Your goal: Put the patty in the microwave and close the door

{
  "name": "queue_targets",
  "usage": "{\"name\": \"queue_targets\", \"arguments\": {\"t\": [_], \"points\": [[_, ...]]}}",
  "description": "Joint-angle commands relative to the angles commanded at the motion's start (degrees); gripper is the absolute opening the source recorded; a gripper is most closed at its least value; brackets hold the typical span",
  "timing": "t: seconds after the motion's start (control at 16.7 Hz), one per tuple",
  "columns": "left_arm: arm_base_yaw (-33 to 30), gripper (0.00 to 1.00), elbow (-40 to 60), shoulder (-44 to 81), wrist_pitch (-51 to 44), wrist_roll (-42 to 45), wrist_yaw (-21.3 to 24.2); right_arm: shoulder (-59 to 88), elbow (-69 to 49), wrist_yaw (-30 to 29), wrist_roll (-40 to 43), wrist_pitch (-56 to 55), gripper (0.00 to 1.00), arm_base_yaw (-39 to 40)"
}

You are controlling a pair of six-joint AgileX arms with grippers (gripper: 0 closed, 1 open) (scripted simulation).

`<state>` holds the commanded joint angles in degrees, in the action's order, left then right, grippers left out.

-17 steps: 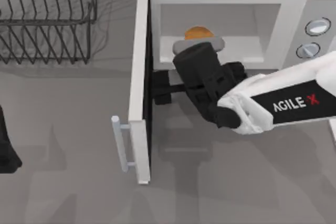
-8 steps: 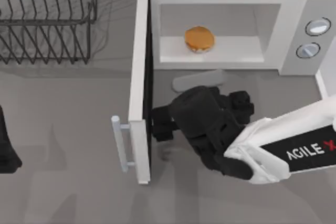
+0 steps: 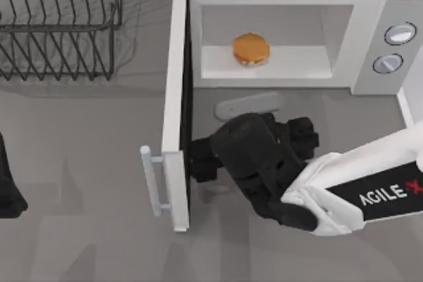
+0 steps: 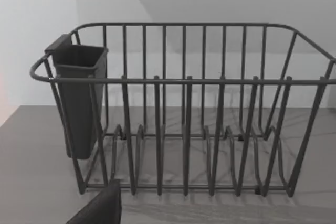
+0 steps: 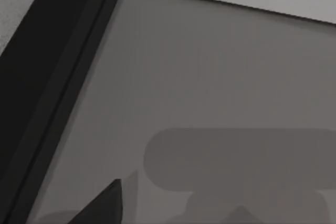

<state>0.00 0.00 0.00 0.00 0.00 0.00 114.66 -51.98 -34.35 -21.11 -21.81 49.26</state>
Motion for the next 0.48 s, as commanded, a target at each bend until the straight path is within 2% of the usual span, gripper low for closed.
{"name": "queue_targets", "arguments": {"t": [0.48], "points": [[0.0, 1.00, 0.0, 0.0, 0.0, 0.0, 0.0, -7.0, -3.5, 0.6, 1.5, 0.3, 1.00, 4.1]]}}
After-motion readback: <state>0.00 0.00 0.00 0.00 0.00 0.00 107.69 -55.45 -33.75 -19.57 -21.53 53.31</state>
